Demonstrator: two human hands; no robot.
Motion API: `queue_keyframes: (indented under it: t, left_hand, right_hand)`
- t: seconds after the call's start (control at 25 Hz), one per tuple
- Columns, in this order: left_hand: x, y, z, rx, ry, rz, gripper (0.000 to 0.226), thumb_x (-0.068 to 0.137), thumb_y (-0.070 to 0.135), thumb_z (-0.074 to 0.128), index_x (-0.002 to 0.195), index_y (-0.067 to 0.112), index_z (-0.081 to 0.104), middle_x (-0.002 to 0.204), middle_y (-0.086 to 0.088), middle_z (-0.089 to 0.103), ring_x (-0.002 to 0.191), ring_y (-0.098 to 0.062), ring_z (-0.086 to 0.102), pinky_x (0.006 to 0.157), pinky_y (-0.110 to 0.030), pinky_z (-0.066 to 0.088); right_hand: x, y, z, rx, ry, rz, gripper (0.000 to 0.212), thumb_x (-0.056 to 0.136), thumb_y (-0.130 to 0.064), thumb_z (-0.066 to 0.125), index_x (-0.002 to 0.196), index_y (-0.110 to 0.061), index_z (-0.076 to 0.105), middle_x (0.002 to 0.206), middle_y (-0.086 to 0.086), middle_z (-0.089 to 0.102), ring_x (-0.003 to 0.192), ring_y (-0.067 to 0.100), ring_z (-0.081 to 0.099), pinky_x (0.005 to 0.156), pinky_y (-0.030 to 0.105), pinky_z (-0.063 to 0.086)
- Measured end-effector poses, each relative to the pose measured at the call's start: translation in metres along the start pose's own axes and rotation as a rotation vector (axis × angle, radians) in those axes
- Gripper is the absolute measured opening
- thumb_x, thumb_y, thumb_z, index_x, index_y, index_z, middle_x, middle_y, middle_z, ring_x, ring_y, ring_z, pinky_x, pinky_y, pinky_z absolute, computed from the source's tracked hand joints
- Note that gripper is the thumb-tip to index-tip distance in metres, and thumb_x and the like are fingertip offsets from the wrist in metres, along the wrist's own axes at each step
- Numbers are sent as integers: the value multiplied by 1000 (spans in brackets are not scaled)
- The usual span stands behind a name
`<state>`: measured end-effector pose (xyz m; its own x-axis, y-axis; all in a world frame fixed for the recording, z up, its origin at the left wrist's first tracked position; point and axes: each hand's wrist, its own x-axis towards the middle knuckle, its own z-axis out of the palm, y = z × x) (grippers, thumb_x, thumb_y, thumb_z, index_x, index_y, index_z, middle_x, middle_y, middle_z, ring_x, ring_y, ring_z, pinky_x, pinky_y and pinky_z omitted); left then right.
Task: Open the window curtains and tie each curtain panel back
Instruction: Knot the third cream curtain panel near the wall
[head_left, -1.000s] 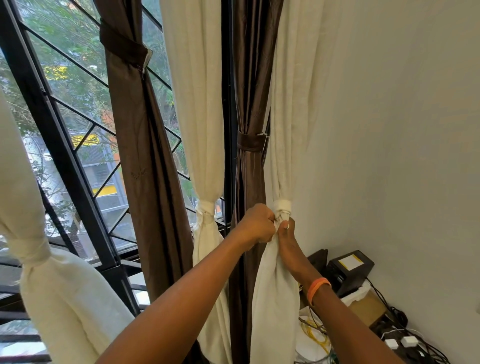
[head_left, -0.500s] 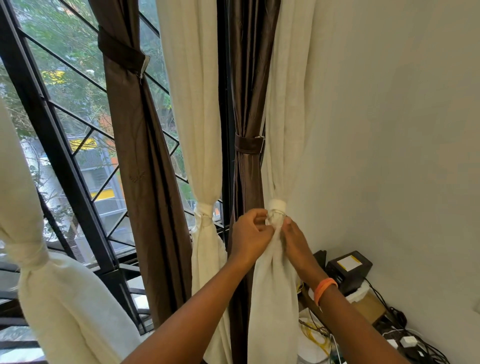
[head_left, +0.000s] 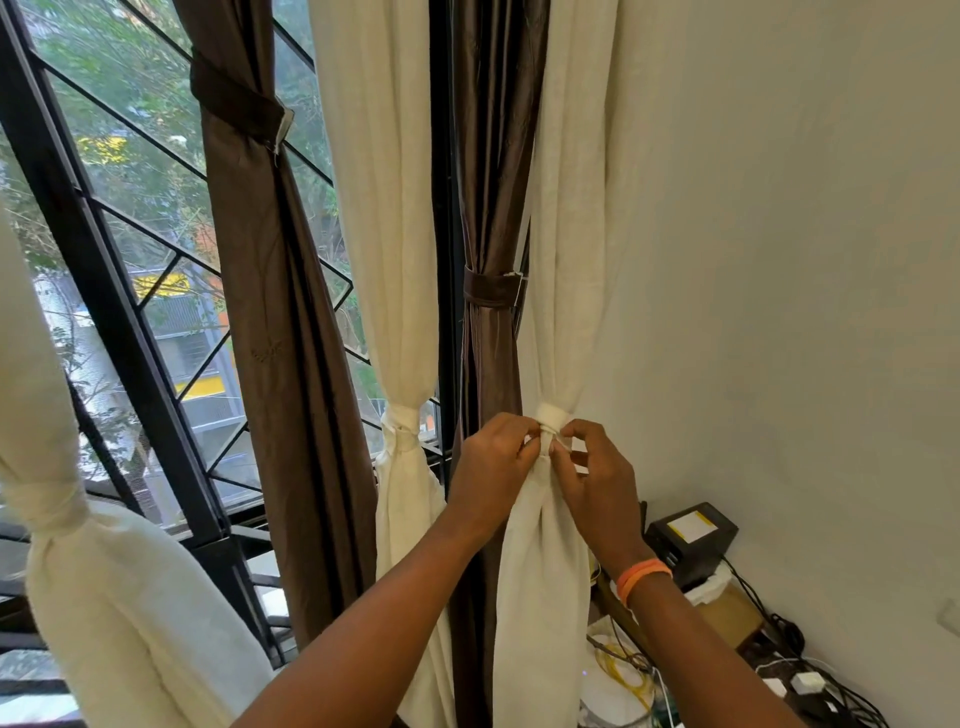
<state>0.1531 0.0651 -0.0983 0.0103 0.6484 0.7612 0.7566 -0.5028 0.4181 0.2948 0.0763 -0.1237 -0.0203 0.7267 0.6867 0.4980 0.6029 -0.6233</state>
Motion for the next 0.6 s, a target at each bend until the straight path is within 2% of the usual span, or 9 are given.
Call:
queue_keyframes:
  t: [0.08, 0.2, 0.24, 0.32, 0.48, 0.6]
  left_hand:
    - [5, -4, 0, 59, -9, 87, 12, 89, 13, 65, 97, 6, 71, 92, -8, 70, 80, -13, 66, 76, -14, 49]
    - [9, -1, 0, 19, -18, 40, 7, 90, 11, 64, 94, 7, 68, 90, -6, 68, 75, -12, 62, 70, -21, 53]
    - [9, -1, 1, -2, -30, 25, 7, 90, 12, 63, 94, 7, 67, 90, -5, 66, 73, -11, 59, 66, -21, 51]
    - [5, -1, 1, -8, -62, 48, 7, 90, 14, 62, 92, 8, 63, 89, -3, 61, 67, -10, 54, 60, -18, 45]
    - [-5, -9, 1, 81, -134, 220, 14, 94, 18, 56, 98, 6, 61, 98, -6, 58, 62, -12, 56, 58, -14, 44]
    - [-10, -16, -1, 116, -141, 254, 13, 94, 17, 58, 100, 5, 61, 98, -7, 56, 62, -13, 56, 57, -16, 49]
  right_hand:
    - [2, 3, 0, -133, 27, -88, 20, 99, -36, 50, 112, -22, 55, 93, 0, 71, 72, 16, 69, 64, 23, 56]
    - [9, 0, -3, -306, 72, -220, 31, 104, -44, 30, 111, -20, 48, 70, 1, 66, 45, 12, 53, 45, 13, 41]
    - [9, 0, -4, -351, 82, -252, 36, 105, -46, 24, 110, -19, 47, 64, 1, 64, 40, 10, 47, 44, 10, 36]
    - [8, 0, -5, -367, 92, -280, 45, 105, -51, 18, 111, -16, 46, 61, 2, 62, 37, 11, 49, 43, 14, 36]
    - [-2, 6, -2, -225, 16, -201, 62, 100, -61, 22, 126, -11, 49, 86, 9, 71, 53, 19, 65, 54, 26, 54]
    - [-1, 17, -1, -381, -24, -355, 46, 97, -50, 48, 126, -14, 46, 110, 12, 70, 56, 20, 65, 57, 29, 60]
